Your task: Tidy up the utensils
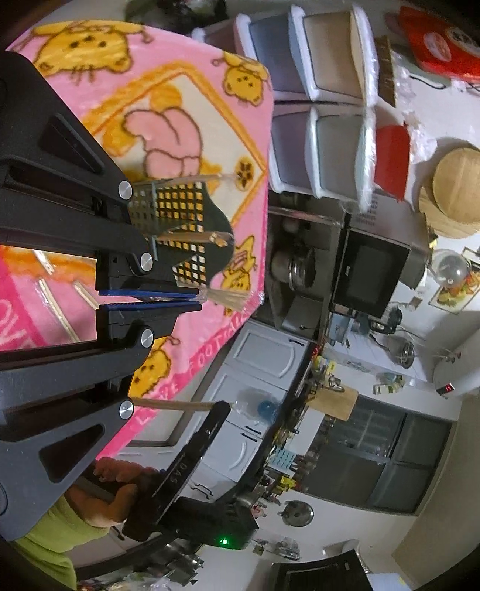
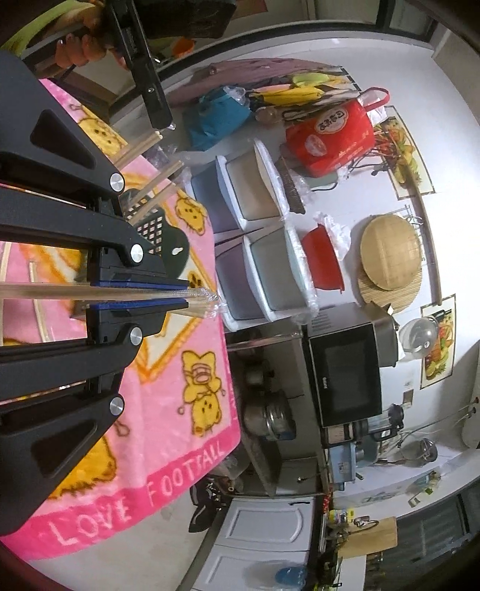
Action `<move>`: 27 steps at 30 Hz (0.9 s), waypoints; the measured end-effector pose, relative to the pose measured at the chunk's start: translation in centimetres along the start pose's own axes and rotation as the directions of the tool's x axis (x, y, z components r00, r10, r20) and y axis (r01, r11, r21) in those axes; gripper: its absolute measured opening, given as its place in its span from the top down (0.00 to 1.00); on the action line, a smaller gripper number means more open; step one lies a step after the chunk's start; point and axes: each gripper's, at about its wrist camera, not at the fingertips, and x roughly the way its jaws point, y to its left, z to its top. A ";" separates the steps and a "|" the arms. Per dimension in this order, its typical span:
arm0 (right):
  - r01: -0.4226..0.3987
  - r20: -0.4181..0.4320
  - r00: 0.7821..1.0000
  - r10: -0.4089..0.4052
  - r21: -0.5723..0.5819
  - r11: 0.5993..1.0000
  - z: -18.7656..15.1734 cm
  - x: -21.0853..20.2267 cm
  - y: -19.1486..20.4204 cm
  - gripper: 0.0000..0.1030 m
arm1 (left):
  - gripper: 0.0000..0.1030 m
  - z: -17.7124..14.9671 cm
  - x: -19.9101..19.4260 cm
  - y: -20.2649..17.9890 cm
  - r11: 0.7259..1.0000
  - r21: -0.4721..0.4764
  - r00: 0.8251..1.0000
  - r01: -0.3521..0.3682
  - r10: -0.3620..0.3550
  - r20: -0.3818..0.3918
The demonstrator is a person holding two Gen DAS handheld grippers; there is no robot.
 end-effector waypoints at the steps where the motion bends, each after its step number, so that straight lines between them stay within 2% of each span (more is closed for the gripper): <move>1: 0.001 0.005 1.000 -0.001 -0.001 1.000 0.1 0.0 0.0 0.95 | 0.99 0.3 0.0 -0.2 1.000 0.004 1.000 0.001 -0.001 0.004; 17: -0.012 0.115 0.993 0.018 -0.055 0.998 3.8 0.5 2.1 0.95 | 0.99 5.4 -0.4 -2.4 0.999 0.037 0.994 0.021 -0.025 0.106; 21: -0.016 0.139 0.990 0.027 -0.073 0.997 4.8 0.8 2.9 0.95 | 0.99 6.7 -0.7 -2.7 0.998 0.061 0.990 -0.012 0.003 0.141; 27: -0.024 0.178 0.983 0.040 -0.090 0.996 6.2 1.2 3.6 0.95 | 0.99 8.3 -0.4 -2.3 0.998 0.049 0.986 -0.034 0.026 0.167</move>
